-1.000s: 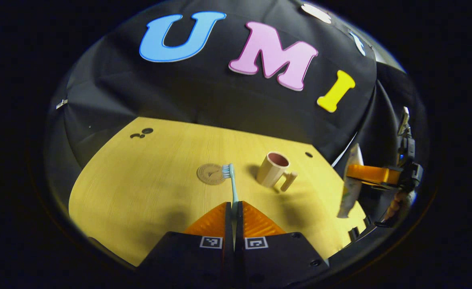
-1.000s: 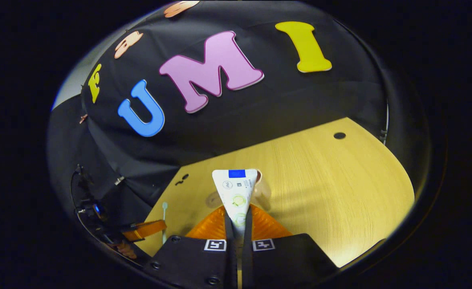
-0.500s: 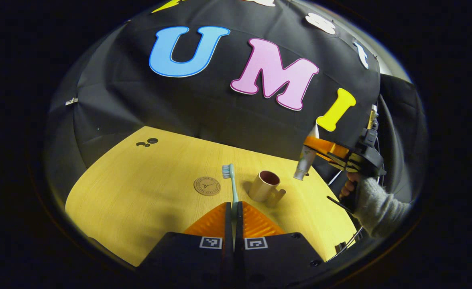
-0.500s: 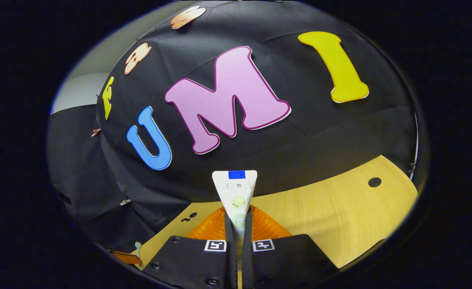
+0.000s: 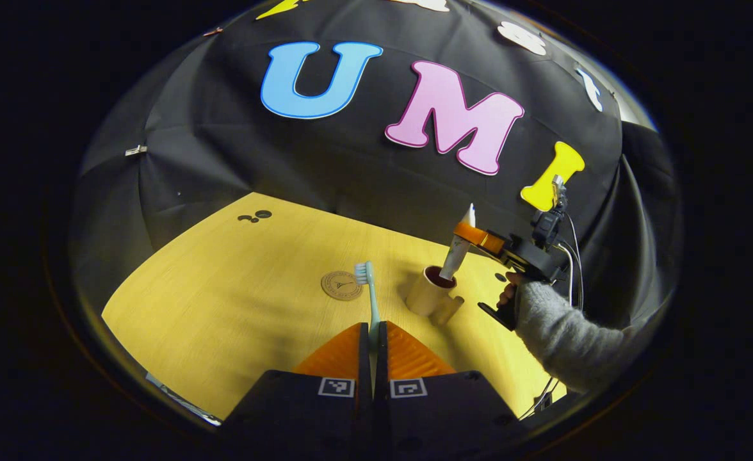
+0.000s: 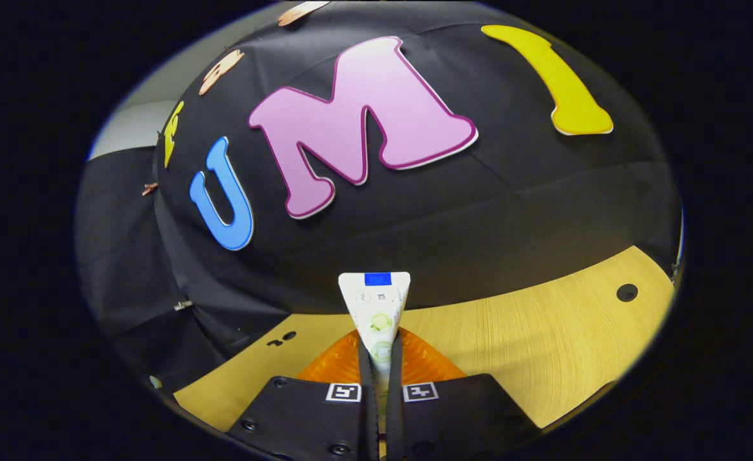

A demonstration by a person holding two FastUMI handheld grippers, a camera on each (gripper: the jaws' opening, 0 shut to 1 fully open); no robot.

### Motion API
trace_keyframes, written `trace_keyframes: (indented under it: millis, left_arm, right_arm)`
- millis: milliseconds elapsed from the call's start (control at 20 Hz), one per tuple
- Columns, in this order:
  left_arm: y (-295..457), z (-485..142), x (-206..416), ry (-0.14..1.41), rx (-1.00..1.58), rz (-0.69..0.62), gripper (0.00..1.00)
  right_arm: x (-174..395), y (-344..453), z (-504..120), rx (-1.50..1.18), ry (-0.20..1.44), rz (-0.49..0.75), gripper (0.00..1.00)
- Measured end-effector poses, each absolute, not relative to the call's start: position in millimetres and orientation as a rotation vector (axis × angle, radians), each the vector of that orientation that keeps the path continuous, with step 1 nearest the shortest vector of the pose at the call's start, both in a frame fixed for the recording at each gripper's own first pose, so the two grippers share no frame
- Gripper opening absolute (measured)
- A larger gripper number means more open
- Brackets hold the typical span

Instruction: Put the toothbrush and toothpaste on the desktop into the cup, then pick up the cup and place it on the coaster on the desktop.

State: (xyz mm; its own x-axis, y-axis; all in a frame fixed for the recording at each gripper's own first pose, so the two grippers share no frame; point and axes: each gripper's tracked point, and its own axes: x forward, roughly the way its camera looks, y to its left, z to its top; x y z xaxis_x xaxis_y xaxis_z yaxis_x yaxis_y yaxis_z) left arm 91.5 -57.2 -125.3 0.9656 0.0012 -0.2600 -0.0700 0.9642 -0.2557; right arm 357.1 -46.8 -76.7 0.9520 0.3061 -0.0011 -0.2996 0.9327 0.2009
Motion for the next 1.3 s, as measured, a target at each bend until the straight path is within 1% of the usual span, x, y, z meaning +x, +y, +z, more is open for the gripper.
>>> trace_keyframes:
  millis: [300, 700, 750, 1000, 1200, 1250, 1300]
  left_arm:
    - [-56, -129, 90, 0.263, -0.267, 0.076, 0.06]
    - [-53, -127, 92, 0.251, -0.269, 0.095, 0.06]
    - [-54, -128, 93, 0.249, -0.27, 0.095, 0.06]
    - [-53, -123, 98, 0.242, -0.268, 0.093, 0.06]
    - [-52, -121, 98, 0.232, -0.273, 0.091, 0.06]
    - [-52, -120, 100, 0.229, -0.275, 0.087, 0.06]
    - [-53, -117, 101, 0.224, -0.276, 0.081, 0.06]
  right_arm:
    - [366, -46, -114, 0.116, 0.095, 0.303, 0.08]
    - [364, -42, -128, 0.105, 0.123, 0.3, 0.12]
    - [364, -42, -128, 0.107, 0.126, 0.3, 0.14]
    - [356, -41, -137, 0.114, 0.148, 0.304, 0.18]
    - [346, -44, -144, 0.089, 0.16, 0.286, 0.28]
    - [345, -44, -143, 0.094, 0.155, 0.279, 0.29]
    - [344, -46, -143, 0.095, 0.156, 0.269, 0.35]
